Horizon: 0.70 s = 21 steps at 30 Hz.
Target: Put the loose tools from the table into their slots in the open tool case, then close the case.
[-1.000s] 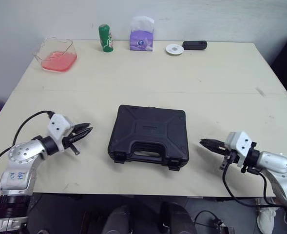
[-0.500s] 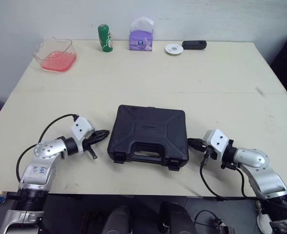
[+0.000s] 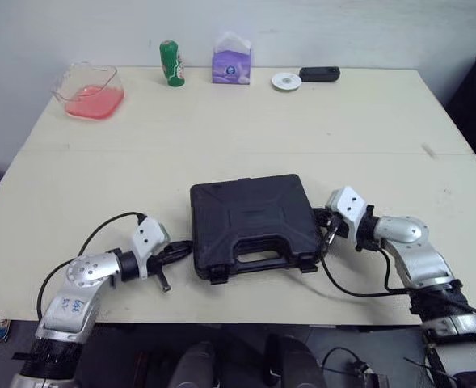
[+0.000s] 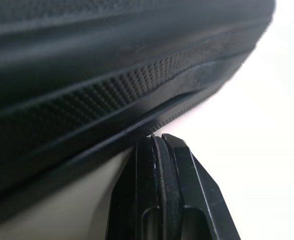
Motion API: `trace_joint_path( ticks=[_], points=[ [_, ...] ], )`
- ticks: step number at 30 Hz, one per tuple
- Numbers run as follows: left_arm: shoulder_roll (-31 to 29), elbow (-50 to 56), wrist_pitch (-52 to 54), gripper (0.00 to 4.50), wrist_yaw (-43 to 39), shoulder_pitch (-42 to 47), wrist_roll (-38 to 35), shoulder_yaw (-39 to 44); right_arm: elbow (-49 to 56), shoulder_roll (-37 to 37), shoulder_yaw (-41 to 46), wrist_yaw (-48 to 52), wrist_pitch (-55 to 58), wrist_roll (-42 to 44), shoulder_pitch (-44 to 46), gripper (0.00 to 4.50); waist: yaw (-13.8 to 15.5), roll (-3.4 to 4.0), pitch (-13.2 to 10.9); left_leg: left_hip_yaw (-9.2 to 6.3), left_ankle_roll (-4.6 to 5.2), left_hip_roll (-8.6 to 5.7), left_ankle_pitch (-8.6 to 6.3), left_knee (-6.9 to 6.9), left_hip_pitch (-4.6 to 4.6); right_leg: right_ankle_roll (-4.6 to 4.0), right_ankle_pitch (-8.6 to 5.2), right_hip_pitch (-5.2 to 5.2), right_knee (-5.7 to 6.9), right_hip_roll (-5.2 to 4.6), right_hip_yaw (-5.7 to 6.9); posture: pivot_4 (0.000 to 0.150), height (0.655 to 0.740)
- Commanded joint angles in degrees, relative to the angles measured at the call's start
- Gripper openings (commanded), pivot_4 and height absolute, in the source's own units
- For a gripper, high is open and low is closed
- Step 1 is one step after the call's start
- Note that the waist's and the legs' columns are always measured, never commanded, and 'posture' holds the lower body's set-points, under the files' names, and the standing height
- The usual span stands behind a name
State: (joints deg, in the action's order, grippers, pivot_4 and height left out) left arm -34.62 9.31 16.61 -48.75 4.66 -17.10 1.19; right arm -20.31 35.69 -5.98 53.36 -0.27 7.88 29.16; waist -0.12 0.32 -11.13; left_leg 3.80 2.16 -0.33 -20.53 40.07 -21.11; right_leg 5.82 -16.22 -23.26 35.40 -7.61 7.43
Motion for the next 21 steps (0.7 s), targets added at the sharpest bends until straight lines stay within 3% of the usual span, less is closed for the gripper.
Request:
trace_joint_path(
  ticks=[1, 4, 8, 12, 21],
  points=[
    [-0.14, 5.96, -1.21, 0.01, -2.93, -1.64, -3.0, -0.48, -3.53, -0.5, -0.08, 0.51, -3.34, -1.61, 2.42, 0.0, -0.03, 0.0, 0.0, -0.02, 0.0, 0.01, 0.0, 0.0, -0.01, -0.01, 0.0, 0.0, -0.01, 0.01, 0.01, 0.15, 0.74],
    [-1.29, 6.58, -1.89, 0.01, -2.7, -3.25, -2.19, 1.3, -7.59, -0.21, 0.93, 0.05, -5.5, -2.47, 4.58, 0.0, -0.03, 0.0, 0.0, -0.01, 0.0, 0.01, 0.0, 0.01, 0.0, -0.01, 0.0, 0.0, 0.0, 0.0, 0.01, 0.15, 0.74],
    [-0.3, 8.52, 3.65, 0.01, -0.21, -3.74, -11.57, 10.75, -9.54, 2.45, 3.51, -0.44, -7.54, -2.29, 4.5, 0.0, 0.06, 0.0, 0.0, -0.07, 0.0, 0.01, 0.0, 0.01, -0.03, -0.01, 0.0, 0.0, -0.01, -0.07, 0.01, 0.15, 0.74],
    [-2.52, 7.91, 6.21, 0.01, -0.76, -2.96, -16.75, 17.77, 0.58, 7.14, 9.68, 2.69, -2.79, 4.3, -3.69, 0.0, 0.57, 0.02, -0.01, -0.16, 0.0, 0.0, 0.0, 0.0, -0.1, -0.01, -0.01, 0.01, -0.09, -0.11, 0.06, 0.15, 0.74],
    [-1.11, -12.48, 0.32, 0.01, 4.11, 14.92, -4.35, 9.57, 25.65, 13.29, 21.47, 2.7, 13.24, 11.55, -32.51, 0.0, 1.96, 0.06, 0.02, -0.08, 0.0, -0.01, -0.01, -0.01, 0.04, 0.0, 0.01, 0.14, -0.08, 0.08, 0.08, 0.15, 0.74]
  ],
)
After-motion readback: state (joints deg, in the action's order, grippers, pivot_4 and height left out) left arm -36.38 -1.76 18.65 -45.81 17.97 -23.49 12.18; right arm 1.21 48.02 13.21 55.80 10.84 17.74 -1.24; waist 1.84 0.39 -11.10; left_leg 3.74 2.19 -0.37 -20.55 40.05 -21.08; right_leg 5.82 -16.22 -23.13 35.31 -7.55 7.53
